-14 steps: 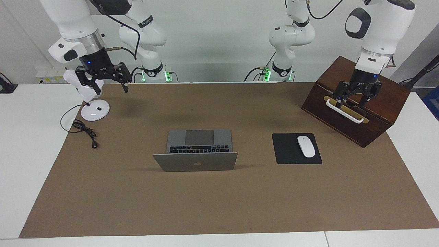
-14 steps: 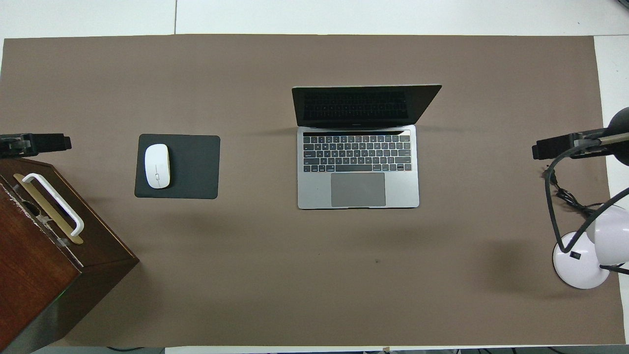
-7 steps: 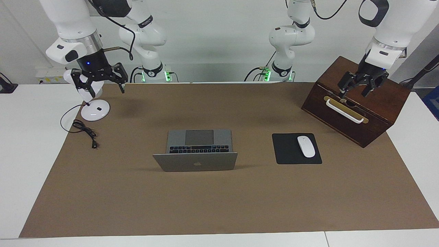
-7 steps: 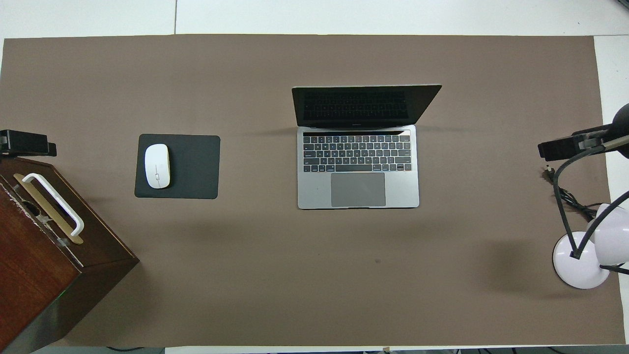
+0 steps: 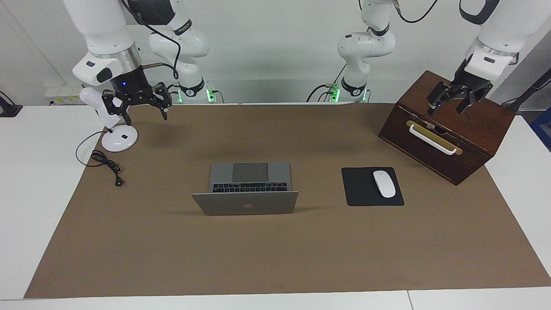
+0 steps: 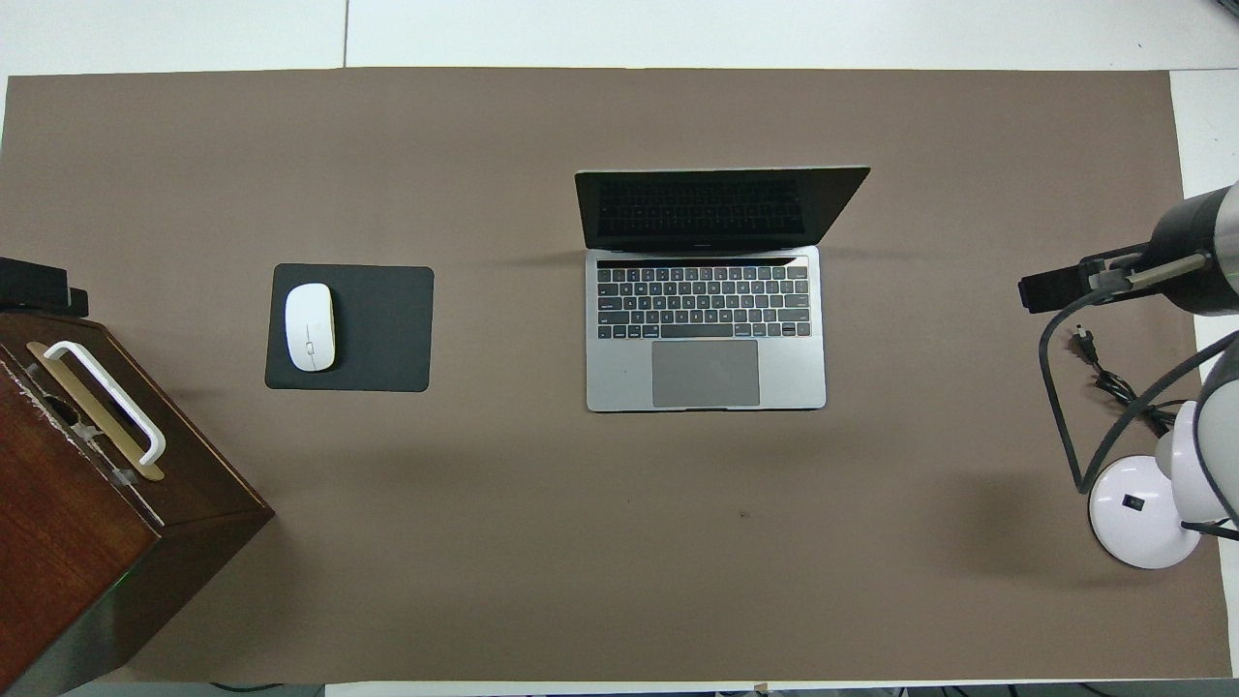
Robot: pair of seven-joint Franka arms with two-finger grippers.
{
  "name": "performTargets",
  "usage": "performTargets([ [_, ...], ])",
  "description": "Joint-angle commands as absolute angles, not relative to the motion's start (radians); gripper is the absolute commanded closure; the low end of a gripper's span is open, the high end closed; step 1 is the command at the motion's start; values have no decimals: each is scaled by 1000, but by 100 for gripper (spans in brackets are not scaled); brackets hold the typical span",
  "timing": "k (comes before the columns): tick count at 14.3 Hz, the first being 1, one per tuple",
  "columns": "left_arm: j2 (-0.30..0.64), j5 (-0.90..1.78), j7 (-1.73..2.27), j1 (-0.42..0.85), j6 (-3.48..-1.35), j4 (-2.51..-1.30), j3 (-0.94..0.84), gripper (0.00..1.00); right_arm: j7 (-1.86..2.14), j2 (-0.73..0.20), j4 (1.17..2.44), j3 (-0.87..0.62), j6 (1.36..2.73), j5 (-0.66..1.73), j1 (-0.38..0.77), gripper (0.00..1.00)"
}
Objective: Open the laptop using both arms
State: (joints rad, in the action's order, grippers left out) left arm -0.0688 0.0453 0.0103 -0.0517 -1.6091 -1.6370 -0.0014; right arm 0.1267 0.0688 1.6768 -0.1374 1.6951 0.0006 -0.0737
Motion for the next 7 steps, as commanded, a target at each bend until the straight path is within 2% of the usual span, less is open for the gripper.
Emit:
performTargets([
  [1,-49,29,40,-63,-1583,-1603,-12,0,100,60,1661,-140,1643,-9,-89,0],
  [7,-48,26,43,-63,-1643,-1611,-12,0,61,67,1661,-132,1540,-6,-117,0],
])
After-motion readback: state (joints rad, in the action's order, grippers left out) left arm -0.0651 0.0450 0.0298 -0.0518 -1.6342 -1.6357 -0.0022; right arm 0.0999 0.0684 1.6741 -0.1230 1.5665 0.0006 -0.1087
